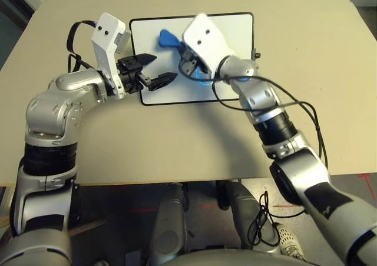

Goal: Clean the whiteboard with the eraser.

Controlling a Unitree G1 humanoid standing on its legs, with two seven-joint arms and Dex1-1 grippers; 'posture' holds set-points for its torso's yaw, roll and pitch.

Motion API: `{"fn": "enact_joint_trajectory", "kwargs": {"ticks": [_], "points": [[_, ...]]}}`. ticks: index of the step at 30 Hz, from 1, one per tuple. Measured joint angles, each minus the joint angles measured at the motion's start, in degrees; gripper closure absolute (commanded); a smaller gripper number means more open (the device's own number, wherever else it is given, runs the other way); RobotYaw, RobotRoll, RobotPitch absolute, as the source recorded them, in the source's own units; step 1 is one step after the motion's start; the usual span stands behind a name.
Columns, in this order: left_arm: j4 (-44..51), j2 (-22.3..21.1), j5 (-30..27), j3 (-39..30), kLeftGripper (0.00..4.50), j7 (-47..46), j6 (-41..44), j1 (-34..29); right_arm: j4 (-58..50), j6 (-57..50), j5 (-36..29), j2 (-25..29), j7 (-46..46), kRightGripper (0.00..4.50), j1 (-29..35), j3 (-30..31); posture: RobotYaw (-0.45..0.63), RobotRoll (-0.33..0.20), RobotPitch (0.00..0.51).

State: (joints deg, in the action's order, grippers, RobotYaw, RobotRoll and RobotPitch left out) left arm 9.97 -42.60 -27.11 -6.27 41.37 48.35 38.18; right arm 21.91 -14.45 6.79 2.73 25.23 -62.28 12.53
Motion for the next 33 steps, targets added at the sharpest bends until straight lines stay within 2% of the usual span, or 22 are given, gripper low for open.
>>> {"fn": "enact_joint_trajectory", "kwargs": {"ticks": [3,11,13,21,26,29,33], "points": [[0.0,0.0,0.0,0.0,0.00,0.0,0.0,0.0,-0.6,0.3,0.0,-0.3,0.0,4.33,0.6,0.0,0.08,0.000,0.332],[0.0,0.0,0.0,0.0,0.00,-0.1,0.0,0.0,-8.3,-3.4,0.0,-0.4,1.7,4.33,7.6,2.4,0.08,0.000,0.332],[0.0,0.0,0.0,0.0,0.00,-0.1,0.0,0.0,-7.7,-3.4,0.0,-0.2,1.7,4.33,7.1,2.4,0.08,0.000,0.332],[0.0,0.2,0.0,0.0,0.00,0.0,0.0,0.0,3.3,1.9,0.0,0.9,-1.7,4.33,-2.1,-1.6,0.08,0.000,0.332],[0.0,0.3,0.0,0.0,0.00,0.0,0.0,0.0,4.5,3.5,-0.1,0.6,-2.0,4.33,-2.3,-2.2,0.08,0.000,0.332],[0.0,0.3,0.0,0.0,0.00,0.0,0.0,0.0,1.9,2.7,0.0,0.3,-1.9,4.33,-0.2,-2.0,0.08,0.000,0.332],[0.0,0.4,0.0,0.0,0.00,-0.1,0.0,0.0,-5.2,0.1,0.0,0.0,-0.3,4.33,6.4,0.3,0.08,0.000,0.330]]}}
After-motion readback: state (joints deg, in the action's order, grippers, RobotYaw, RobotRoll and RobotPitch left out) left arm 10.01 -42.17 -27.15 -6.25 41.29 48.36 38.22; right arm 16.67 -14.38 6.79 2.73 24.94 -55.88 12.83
